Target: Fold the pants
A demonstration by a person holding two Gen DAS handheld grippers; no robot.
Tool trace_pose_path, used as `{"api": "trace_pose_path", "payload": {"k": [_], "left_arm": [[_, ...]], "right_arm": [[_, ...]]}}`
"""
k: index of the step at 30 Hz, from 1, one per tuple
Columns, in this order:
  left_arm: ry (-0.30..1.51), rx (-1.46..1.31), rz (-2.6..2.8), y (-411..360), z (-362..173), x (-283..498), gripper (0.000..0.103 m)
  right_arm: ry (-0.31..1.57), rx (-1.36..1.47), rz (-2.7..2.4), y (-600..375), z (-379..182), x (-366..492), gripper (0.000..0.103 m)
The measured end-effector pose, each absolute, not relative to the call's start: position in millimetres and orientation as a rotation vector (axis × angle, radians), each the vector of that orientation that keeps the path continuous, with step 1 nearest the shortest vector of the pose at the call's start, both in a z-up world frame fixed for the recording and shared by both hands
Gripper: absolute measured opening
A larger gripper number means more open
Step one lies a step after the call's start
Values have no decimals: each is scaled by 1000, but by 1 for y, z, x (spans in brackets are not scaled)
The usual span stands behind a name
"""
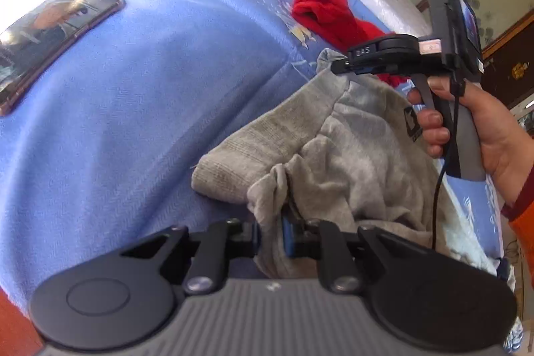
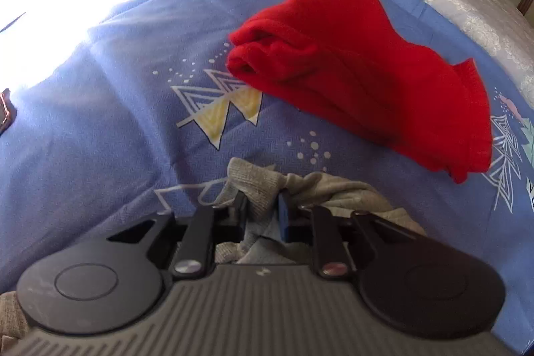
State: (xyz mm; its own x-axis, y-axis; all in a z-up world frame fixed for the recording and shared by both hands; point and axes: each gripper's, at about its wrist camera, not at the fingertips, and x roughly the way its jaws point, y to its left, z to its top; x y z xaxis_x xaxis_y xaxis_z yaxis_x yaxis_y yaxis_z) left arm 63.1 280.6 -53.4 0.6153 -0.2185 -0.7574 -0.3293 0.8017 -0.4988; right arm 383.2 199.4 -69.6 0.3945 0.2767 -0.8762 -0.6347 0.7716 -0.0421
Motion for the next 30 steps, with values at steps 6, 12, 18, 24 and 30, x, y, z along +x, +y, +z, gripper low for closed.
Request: {"api": "trace_pose_path", "payload": {"k": [6, 12, 18, 24, 30], "left_arm": [[794, -728, 159, 324, -33, 49, 12], [745, -680, 258, 355, -26, 53, 12], [841, -583, 297, 364, -57, 77, 25], [839, -516, 313, 353, -34, 55, 43], [771, -426, 286, 327, 9, 29, 46]], "right_arm": [[867, -291, 627, 229, -19, 389, 16], [766, -232, 694, 294, 2, 392, 17], [867, -426, 627, 327, -52, 398, 31], [854, -220, 710, 236, 7, 370, 34], [792, -41, 635, 57, 74, 291, 34]]}}
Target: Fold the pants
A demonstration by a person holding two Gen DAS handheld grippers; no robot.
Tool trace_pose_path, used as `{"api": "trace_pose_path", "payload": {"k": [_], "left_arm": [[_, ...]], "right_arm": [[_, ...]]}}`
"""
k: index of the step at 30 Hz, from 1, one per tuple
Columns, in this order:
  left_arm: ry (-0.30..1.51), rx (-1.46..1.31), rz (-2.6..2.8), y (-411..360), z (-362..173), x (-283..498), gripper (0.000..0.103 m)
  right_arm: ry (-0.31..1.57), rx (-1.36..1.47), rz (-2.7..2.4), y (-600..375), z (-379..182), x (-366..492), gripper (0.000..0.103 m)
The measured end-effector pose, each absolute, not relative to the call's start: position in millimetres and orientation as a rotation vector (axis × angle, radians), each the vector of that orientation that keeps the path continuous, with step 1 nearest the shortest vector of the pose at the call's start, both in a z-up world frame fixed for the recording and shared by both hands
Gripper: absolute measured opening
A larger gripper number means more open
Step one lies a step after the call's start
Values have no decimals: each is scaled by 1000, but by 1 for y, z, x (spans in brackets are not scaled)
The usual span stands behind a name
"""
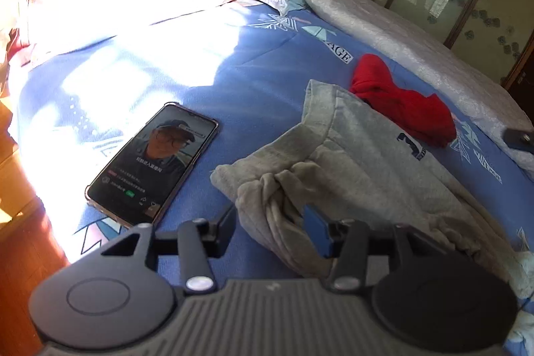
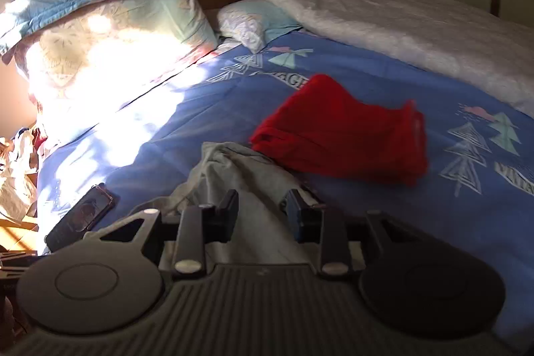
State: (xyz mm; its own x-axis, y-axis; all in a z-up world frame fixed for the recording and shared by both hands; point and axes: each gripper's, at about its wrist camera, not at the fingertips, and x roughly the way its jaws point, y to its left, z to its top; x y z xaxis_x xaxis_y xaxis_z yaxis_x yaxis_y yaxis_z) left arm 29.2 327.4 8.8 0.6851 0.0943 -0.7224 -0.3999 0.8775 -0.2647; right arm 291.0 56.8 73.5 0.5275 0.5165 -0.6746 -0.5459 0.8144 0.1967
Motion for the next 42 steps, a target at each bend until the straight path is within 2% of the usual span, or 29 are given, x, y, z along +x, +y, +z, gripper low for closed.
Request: {"api": "trace_pose_path", "payload": {"k": [6, 10, 12, 19, 24, 25, 27, 31, 32, 33, 34, 37, 42], "left_arm": [[839, -445, 153, 288, 10, 33, 47], [934, -578, 95, 271, -14, 43, 51], [962, -612, 125, 271, -23, 48, 57], [989, -782, 284, 304, -44, 61, 67], [1038, -630, 328, 285, -44, 84, 67], [1055, -560, 348, 275, -43, 89, 67], [1071, -465, 369, 258, -43, 96, 67], [1066, -399, 358, 244, -46, 98, 65], [1061, -380, 356, 243, -47, 98, 63], [1056, -353, 353, 240, -48, 98, 59], [1053, -330, 346, 239, -47, 98, 51], [1049, -316, 317, 241, -45, 97, 39], [1047, -325, 293, 244, -44, 94, 35]], "right_arm": [[753, 79, 238, -164, 94, 192, 36], [781, 253, -5, -271, 74, 117, 36], [793, 362, -85, -305, 59, 84, 36], [818, 624, -244, -350, 17, 61, 36], [868, 702, -335, -378, -4, 94, 36], [890, 712, -346, -383, -10, 101, 38], [953, 735, -355, -383, -25, 115, 51], [1005, 657, -349, -362, -38, 123, 53], [1015, 590, -354, -353, -37, 126, 42], [1023, 519, -366, -345, -36, 129, 17], [1027, 469, -364, -340, -36, 130, 16], [1004, 487, -373, -342, -35, 123, 10], [842, 538, -358, -340, 4, 106, 9]]}}
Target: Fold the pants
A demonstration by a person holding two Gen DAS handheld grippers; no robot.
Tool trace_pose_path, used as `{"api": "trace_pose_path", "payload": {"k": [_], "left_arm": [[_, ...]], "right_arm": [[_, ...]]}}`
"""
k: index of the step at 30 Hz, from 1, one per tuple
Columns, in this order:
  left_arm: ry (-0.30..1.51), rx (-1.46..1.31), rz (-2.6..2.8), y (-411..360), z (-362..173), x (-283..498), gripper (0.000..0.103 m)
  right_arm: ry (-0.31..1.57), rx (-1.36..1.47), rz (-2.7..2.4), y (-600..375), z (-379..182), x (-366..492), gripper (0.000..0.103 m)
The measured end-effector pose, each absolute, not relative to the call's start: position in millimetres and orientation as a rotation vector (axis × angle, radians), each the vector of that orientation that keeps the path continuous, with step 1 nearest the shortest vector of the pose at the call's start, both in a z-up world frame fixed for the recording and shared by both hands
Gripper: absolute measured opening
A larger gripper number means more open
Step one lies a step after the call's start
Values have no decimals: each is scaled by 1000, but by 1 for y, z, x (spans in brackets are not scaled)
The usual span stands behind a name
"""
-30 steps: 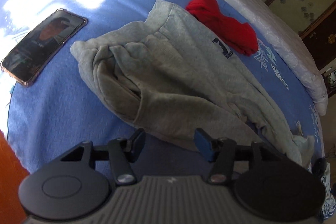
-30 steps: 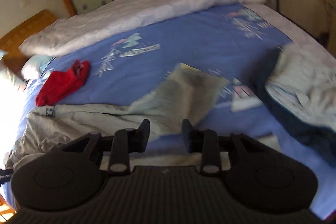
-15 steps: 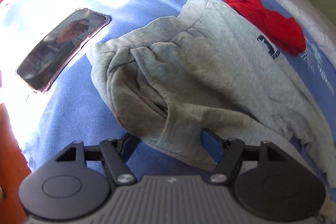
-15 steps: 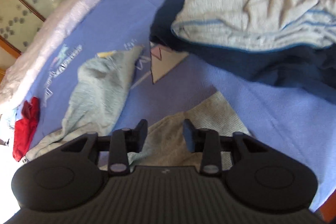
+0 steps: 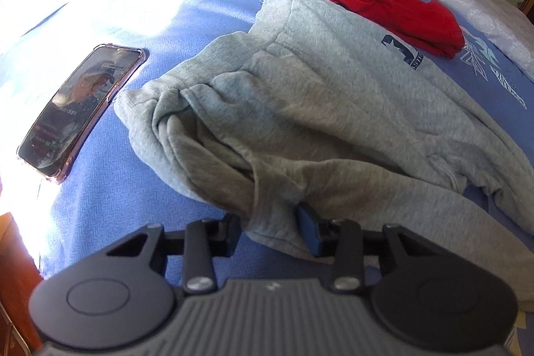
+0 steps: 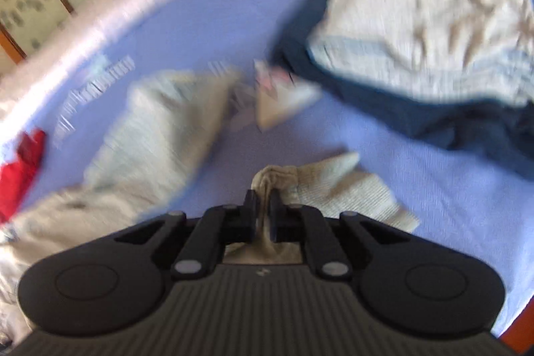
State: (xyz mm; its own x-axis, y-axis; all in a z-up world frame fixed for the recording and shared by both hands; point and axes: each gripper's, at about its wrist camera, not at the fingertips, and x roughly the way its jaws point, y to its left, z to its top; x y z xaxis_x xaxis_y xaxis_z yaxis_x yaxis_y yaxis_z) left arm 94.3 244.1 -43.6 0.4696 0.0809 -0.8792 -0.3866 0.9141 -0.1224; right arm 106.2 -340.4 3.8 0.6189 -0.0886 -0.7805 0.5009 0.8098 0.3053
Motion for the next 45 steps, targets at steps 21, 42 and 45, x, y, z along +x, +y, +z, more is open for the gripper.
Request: {"api": "trace_pose_path", "payload": {"k": [21, 42, 45], "left_arm": [[1074, -343, 170, 267, -31, 57, 26], [1053, -417, 179, 279, 3, 44, 20], [1054, -449, 149, 284, 12, 44, 13]], "right_arm": [[777, 756, -431, -380, -31, -94, 25], [577, 704, -492, -394, 9, -75, 8], [466, 704, -501, -404, 37, -93, 8]]}}
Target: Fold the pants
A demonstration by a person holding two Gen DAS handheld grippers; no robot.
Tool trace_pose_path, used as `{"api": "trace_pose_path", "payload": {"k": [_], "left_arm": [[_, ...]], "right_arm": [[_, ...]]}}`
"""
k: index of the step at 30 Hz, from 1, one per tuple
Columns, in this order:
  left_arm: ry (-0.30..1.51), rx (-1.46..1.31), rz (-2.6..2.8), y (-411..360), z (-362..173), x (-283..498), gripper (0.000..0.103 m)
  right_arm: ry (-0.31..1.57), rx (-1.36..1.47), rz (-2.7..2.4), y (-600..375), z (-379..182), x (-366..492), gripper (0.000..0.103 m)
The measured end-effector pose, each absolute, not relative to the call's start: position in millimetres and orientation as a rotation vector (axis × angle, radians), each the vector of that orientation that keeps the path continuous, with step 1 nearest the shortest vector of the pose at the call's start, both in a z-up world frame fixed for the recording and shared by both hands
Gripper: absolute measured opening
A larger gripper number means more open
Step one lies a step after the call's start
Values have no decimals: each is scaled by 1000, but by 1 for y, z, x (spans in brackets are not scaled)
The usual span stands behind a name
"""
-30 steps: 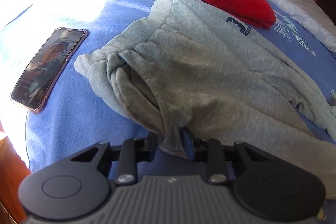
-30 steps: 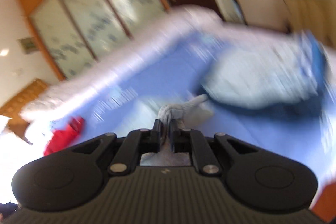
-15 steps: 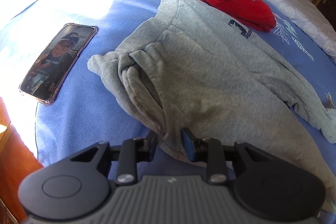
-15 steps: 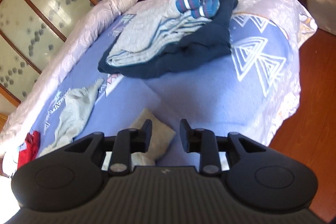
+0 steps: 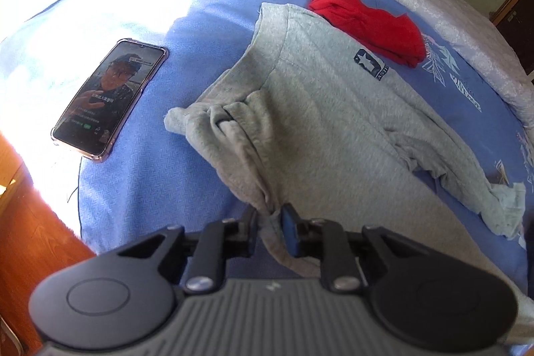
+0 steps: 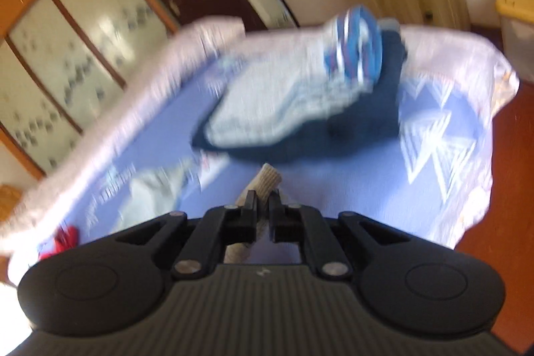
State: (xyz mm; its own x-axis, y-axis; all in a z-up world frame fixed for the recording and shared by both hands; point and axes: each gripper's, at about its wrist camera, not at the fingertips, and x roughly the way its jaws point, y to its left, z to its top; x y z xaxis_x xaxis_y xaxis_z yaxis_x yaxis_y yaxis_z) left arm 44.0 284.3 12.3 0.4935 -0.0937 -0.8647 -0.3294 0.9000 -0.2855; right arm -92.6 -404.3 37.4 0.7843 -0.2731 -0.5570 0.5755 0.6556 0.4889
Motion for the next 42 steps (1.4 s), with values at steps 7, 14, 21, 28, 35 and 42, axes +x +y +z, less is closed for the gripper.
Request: {"api": "trace_pose_path", "payload": {"k": [7, 14, 21, 28, 35, 42], "left_arm": [[1088, -429, 171, 289, 6, 39, 14], [1154, -333, 272, 294, -9, 21, 20], [994, -243, 219, 262, 39, 36, 22], [850, 220, -124, 110, 50, 91, 46], [809, 582, -579, -9, 15, 118, 67], [993, 792, -635, -40, -48, 134, 10]], "right_arm": [[550, 714, -494, -417, 10, -104, 10], [608, 865, -701, -443, -39, -130, 24], [598, 615, -470, -432, 10, -83, 32], [727, 483, -405, -425, -6, -65, 42], [776, 608, -352, -439, -28, -69, 43], [658, 598, -388, -440, 3, -66, 10]]}}
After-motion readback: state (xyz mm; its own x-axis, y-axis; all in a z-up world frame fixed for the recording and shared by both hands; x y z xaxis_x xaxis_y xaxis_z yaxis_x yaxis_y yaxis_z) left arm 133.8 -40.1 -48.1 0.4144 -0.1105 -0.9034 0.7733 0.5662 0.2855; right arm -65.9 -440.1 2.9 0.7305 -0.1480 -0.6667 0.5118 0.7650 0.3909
